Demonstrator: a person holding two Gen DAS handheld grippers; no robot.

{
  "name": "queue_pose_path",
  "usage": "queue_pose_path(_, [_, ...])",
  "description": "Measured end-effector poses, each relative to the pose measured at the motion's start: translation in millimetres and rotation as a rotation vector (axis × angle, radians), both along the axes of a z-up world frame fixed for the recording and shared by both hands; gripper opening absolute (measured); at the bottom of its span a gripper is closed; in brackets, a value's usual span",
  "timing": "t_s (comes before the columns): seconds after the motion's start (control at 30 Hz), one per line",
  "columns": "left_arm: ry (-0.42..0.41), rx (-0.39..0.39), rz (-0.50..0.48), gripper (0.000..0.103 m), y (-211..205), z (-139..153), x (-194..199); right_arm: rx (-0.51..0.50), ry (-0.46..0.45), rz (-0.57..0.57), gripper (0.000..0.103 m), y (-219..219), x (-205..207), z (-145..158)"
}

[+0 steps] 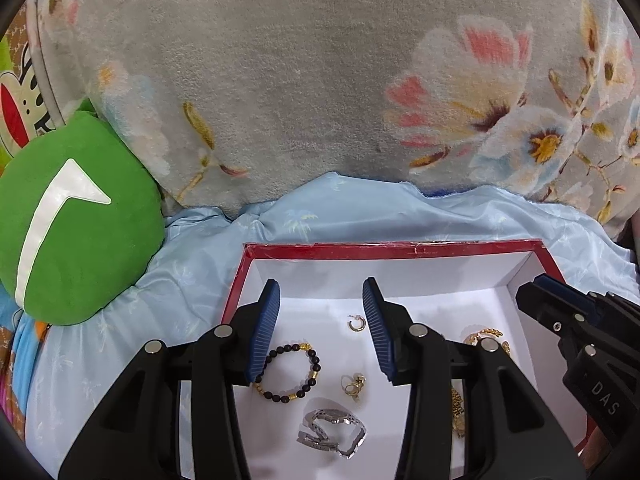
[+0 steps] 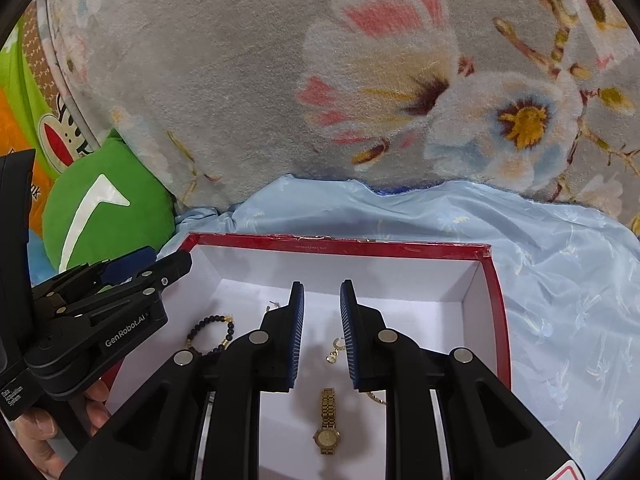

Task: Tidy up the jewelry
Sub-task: 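Withdraw both tools toward the silver ring and the pearl strand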

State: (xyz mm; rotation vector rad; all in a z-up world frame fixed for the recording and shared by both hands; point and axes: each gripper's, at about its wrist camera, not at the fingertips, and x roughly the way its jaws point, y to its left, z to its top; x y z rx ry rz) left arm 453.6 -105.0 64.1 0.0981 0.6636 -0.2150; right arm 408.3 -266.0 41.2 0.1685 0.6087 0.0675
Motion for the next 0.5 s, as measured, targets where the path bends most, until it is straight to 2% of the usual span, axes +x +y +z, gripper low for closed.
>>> queue_pose_path(0.2, [-0.010, -0.005, 0.004, 0.042, 7.3, 10.4, -24.0, -0.007, -0.022, -0.005, 0.019, -0.8, -27.8, 8.6])
queue_pose_path(0.43, [-0.021, 0.013, -0.011, 0.044, 23.7, 19.2, -72.8, -0.046, -0.061, -0.010, 0.019, -2.9, -90.5, 15.2])
queue_pose_path(0.5, [-0.021, 0.016, -0.020, 0.046, 27.9, 19.9, -89.5, -0.050, -0.071, -0.016, 0.025, -5.6, -112.4, 14.7])
